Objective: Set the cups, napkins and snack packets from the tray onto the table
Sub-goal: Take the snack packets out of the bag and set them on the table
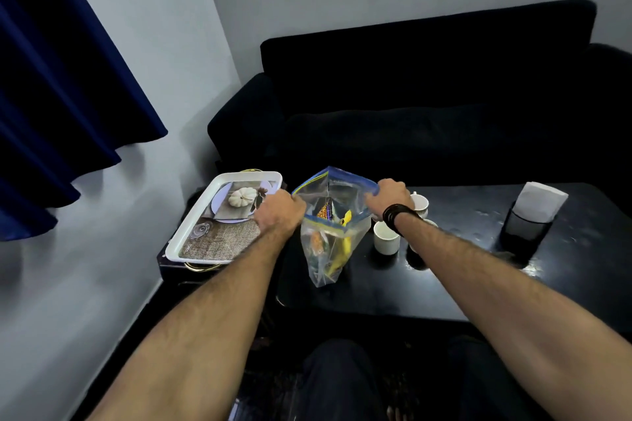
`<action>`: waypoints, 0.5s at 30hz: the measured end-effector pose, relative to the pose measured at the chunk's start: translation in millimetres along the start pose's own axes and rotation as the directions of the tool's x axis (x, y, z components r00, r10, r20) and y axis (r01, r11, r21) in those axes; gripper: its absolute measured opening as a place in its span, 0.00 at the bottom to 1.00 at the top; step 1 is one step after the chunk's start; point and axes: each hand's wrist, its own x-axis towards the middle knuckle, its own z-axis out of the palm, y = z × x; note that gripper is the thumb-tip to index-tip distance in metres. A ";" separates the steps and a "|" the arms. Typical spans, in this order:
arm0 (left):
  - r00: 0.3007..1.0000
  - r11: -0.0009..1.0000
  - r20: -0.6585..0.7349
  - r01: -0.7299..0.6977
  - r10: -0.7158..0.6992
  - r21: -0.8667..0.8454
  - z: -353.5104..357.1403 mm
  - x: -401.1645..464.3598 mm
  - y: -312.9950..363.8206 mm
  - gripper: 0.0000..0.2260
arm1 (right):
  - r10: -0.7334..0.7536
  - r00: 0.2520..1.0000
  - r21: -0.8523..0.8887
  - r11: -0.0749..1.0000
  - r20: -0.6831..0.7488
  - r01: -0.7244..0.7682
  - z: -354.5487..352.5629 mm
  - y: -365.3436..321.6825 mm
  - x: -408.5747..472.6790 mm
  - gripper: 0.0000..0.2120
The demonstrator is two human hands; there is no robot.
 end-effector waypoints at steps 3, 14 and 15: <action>0.989 0.999 0.142 -0.026 0.029 -0.022 2.0 -3.6 2.8 0.18 | -0.080 0.978 0.003 0.997 0.193 0.081 -0.3 -11.4 -8.2 0.18; 0.985 0.974 0.174 0.033 0.007 -0.224 -4.2 -12.2 -11.9 0.19 | -0.123 0.992 -0.152 0.980 0.036 0.127 -2.2 -16.9 -23.6 0.23; 0.981 0.962 0.190 0.012 0.041 -0.274 -2.5 -10.1 -14.0 0.16 | -0.198 0.980 -0.191 0.963 -0.017 0.191 -2.3 -19.9 -26.5 0.26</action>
